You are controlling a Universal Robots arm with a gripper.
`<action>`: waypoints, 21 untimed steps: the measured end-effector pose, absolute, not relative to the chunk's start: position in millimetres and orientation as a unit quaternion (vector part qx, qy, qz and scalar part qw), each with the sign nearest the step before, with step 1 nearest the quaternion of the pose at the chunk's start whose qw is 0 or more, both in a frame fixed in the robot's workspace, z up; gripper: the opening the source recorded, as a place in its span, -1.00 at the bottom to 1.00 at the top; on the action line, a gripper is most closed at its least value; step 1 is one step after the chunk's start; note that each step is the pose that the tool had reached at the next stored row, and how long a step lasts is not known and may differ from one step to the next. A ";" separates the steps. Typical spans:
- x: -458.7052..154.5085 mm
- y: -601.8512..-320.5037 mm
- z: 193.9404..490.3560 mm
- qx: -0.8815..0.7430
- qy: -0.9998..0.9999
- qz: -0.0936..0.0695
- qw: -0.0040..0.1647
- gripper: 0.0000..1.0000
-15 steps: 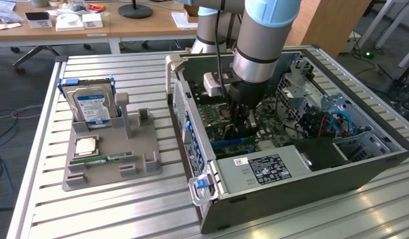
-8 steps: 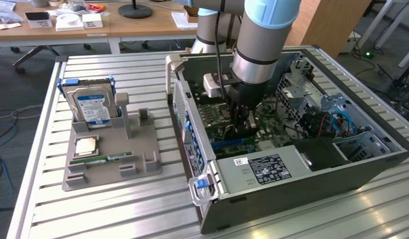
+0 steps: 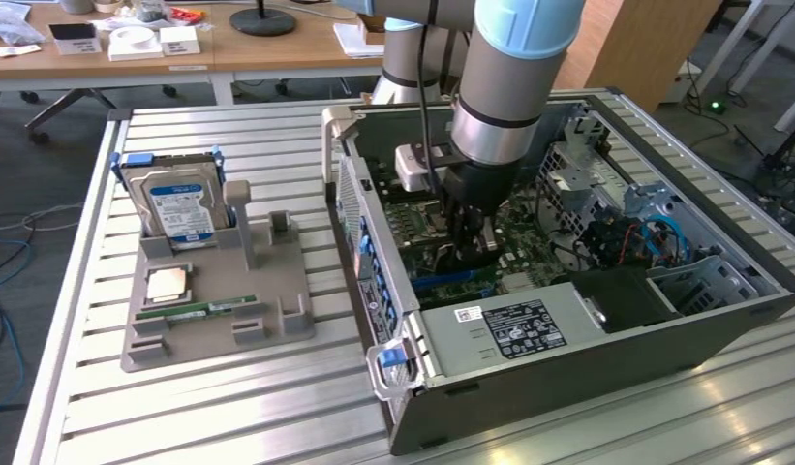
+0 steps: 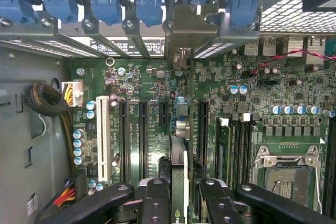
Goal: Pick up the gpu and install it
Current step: 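Insert the gpu into the slot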
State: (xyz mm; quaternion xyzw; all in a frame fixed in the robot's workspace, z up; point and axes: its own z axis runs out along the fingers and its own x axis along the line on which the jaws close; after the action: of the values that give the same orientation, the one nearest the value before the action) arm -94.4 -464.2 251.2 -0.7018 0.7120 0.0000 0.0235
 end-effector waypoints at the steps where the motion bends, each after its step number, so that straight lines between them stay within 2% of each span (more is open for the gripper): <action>1: -94.4 -464.2 250.7 -0.702 0.712 0.000 0.024 -0.47; 21: -94.4 -464.2 247.8 -0.702 0.712 0.000 0.023 -0.47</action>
State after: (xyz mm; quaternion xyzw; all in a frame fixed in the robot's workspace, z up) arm -94.4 -464.2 247.8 -0.7018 0.7120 -0.0001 0.0234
